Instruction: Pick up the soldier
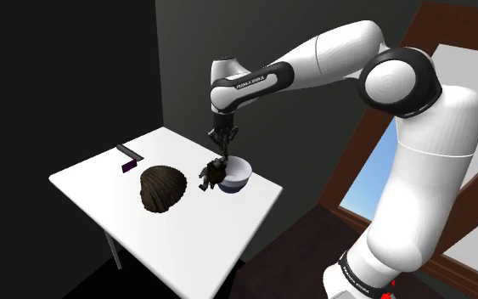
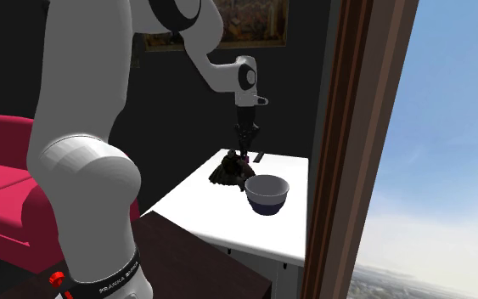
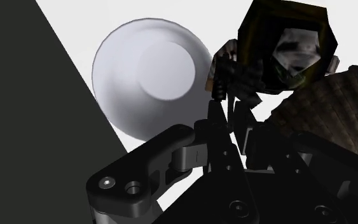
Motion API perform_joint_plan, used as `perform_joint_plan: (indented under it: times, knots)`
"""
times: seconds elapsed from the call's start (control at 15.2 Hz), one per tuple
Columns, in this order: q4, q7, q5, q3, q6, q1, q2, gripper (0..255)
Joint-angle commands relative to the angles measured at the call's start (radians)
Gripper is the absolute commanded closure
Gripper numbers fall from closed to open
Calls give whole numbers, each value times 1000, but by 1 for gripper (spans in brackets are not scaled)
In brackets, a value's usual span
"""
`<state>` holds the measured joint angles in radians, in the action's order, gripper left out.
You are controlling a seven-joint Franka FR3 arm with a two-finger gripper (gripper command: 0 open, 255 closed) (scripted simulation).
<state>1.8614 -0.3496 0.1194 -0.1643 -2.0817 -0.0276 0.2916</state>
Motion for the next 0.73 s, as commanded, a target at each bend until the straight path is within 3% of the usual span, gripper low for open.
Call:
perform_joint_plan:
  times: [0.0,0.66]
  knots:
    - [-11,2,-4,-1,23,0,-13,255]
    - [-70,14,-15,-5,120,-1,-53,255]
